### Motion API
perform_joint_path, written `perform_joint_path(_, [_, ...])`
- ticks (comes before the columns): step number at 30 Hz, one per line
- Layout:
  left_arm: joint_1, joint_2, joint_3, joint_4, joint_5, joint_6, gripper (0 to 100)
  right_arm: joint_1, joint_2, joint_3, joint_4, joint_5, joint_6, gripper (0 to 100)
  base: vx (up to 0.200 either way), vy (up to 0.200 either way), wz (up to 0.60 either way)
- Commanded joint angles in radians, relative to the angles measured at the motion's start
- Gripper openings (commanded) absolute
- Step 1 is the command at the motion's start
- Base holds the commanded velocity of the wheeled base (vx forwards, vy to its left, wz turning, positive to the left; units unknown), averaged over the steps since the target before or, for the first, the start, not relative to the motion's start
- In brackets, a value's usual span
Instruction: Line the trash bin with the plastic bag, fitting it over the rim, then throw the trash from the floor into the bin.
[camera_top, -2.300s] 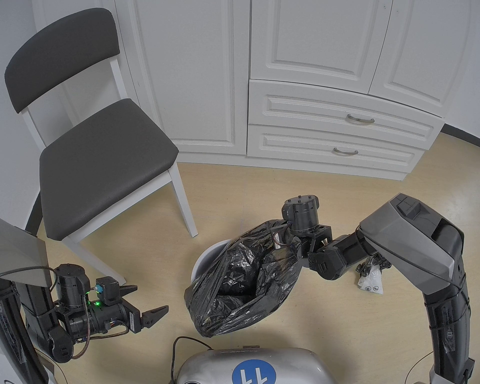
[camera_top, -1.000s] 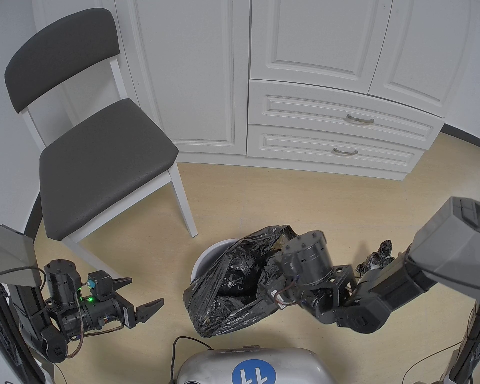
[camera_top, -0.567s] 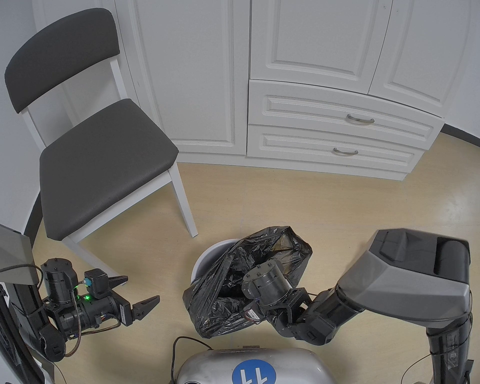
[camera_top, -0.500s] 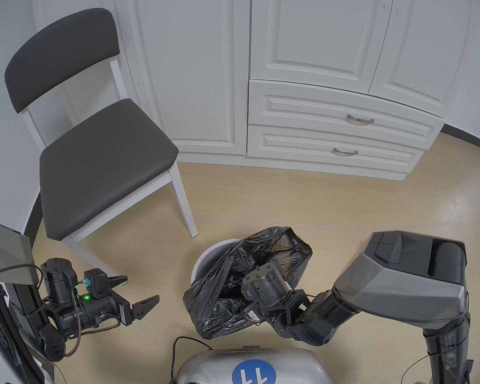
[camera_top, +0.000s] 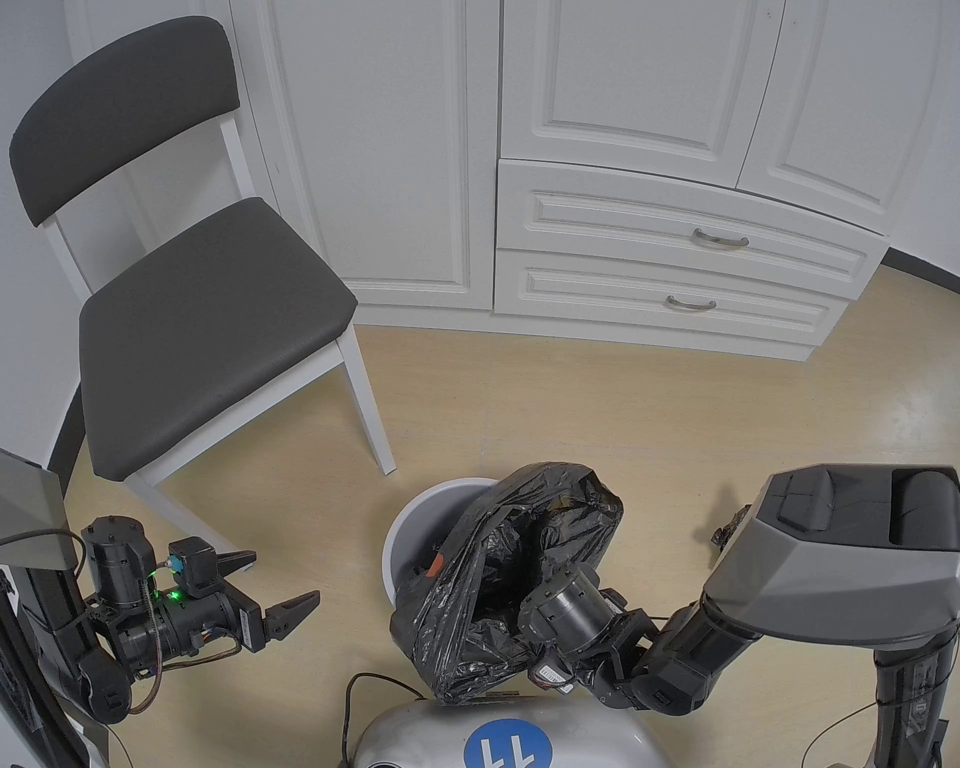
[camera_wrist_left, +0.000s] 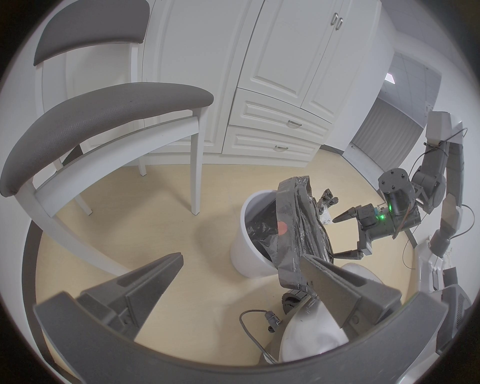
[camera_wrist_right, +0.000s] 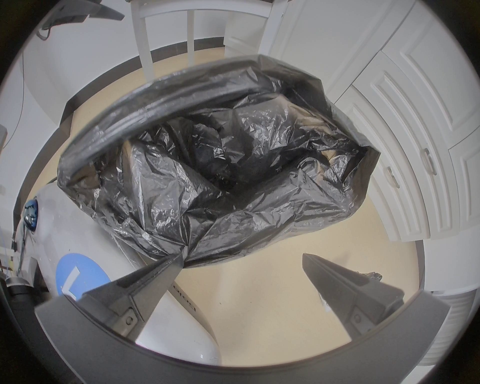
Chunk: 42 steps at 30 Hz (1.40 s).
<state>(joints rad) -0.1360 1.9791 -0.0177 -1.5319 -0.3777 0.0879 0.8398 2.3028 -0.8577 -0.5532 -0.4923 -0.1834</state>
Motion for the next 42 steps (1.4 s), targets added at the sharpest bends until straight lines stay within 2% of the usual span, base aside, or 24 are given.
perform_joint_path(1, [-0.002,0.001,0.016,-0.001,0.0,0.001,100,0.005,-0.009,-0.067,-0.002,0.003,0.012,100,0.0,0.0,0.0])
perform_joint_path(7, [-0.001,0.003,0.012,0.001,0.0,0.0,100,0.004,0.037,-0.276,-0.001,-0.011,0.067,100,0.0,0.0,0.0])
perform_joint_path(14, [-0.001,0.001,0.01,-0.001,0.0,0.0,100,0.002,0.147,-0.37,-0.001,-0.028,0.081,100,0.0,0.0,0.0])
perform_joint_path(18, [-0.001,0.003,0.01,0.001,0.0,0.0,100,0.007,0.216,-0.485,-0.002,-0.058,0.104,100,0.0,0.0,0.0])
perform_joint_path(22, [0.001,0.006,0.008,0.001,0.0,0.0,100,0.05,0.299,-0.718,-0.002,-0.061,0.2,100,0.0,0.0,0.0])
perform_joint_path(24, [0.001,0.007,0.007,0.001,0.0,0.0,100,0.056,0.314,-0.759,-0.004,-0.061,0.213,100,0.0,0.0,0.0])
perform_joint_path(25, [0.001,0.009,0.008,0.001,0.0,0.0,100,0.071,0.36,-0.874,-0.002,-0.061,0.24,100,0.0,0.0,0.0])
perform_joint_path(31, [0.001,0.009,0.008,0.001,0.0,0.0,100,0.088,0.504,-1.137,-0.002,-0.061,0.265,100,0.0,0.0,0.0])
perform_joint_path(38, [-0.021,0.023,0.008,0.001,0.002,0.0,100,0.085,0.53,-1.142,0.002,-0.071,0.262,100,0.0,0.0,0.0])
perform_joint_path(42, [-0.048,0.061,-0.007,0.001,0.002,-0.004,100,0.082,0.458,-1.051,0.012,-0.1,0.243,100,0.0,0.0,0.0])
